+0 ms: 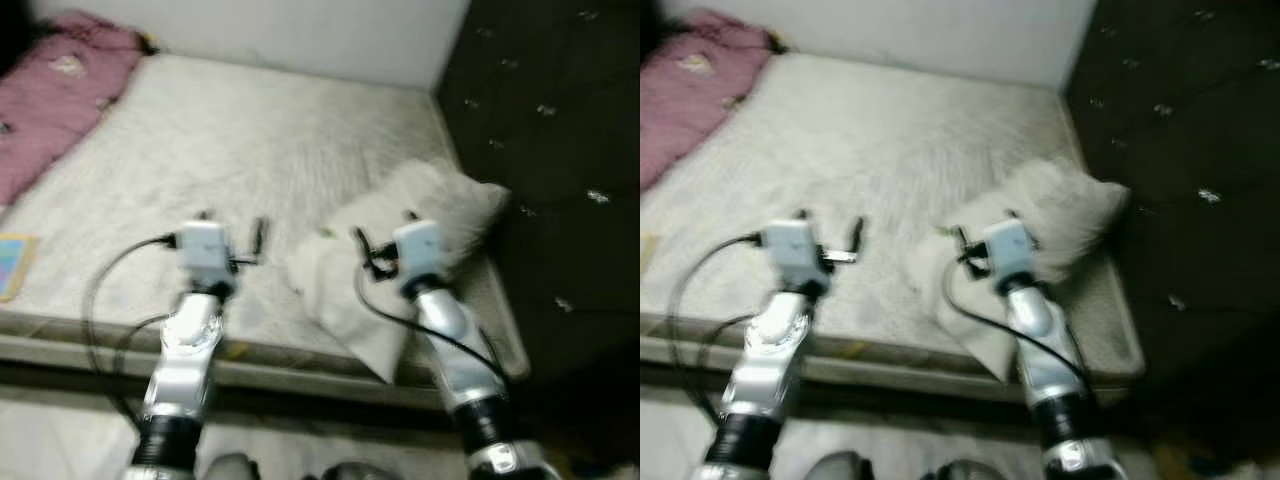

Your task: Clean up the room

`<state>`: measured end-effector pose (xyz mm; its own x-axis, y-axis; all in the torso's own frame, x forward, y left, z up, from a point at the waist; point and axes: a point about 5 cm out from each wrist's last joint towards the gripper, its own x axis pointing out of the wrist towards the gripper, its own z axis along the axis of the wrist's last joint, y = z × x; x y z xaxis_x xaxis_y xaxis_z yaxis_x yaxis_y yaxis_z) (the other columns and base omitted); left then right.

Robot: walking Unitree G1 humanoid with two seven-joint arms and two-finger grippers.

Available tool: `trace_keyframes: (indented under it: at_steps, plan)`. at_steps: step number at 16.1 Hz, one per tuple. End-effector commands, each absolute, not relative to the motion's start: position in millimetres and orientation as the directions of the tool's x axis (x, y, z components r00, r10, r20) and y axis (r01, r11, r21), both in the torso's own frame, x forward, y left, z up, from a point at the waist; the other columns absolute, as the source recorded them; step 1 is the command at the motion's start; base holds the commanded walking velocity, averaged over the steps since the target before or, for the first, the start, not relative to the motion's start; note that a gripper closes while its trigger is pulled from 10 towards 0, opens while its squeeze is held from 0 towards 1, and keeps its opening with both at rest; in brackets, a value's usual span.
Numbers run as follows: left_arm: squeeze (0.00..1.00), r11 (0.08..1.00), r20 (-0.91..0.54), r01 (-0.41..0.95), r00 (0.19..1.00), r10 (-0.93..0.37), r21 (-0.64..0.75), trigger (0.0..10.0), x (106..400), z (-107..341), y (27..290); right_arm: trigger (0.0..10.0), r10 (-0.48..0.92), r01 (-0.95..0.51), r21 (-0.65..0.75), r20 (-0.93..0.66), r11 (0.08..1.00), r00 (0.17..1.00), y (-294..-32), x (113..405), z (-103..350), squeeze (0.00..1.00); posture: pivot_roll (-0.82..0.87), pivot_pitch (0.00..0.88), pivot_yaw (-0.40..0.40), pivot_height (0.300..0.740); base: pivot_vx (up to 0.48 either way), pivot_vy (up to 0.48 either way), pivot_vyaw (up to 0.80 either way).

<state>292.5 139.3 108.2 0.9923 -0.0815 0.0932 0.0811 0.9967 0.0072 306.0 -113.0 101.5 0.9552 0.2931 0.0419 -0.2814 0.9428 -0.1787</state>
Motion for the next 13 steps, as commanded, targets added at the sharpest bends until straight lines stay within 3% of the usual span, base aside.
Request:
trace_keyframes:
  at_steps: [1,6,13]
  plan:
    - [0.00,0.995,0.106,0.099,0.990,-0.098,-0.004,10.0,293.1,111.8,131.5,10.0,0.270,-0.255,-0.195,0.054,0.947,0.961,-121.4,308.5,106.5,0.00,0.03,0.000,-0.068,0.740,0.000,-0.345,0.00]
    - [0.00,0.992,0.122,0.121,0.986,-0.116,-0.033,10.0,292.3,113.3,130.5,10.0,0.268,-0.253,-0.195,0.052,0.947,0.962,-121.5,308.4,106.6,0.00,0.03,0.000,-0.068,0.740,0.000,0.000,0.00]
    - [0.00,0.987,0.139,0.153,0.980,-0.145,-0.049,10.0,292.5,115.7,127.5,10.0,0.263,-0.248,-0.196,0.054,0.949,0.963,-122.3,309.4,107.7,0.00,0.02,0.000,-0.069,0.740,0.303,0.000,0.00]
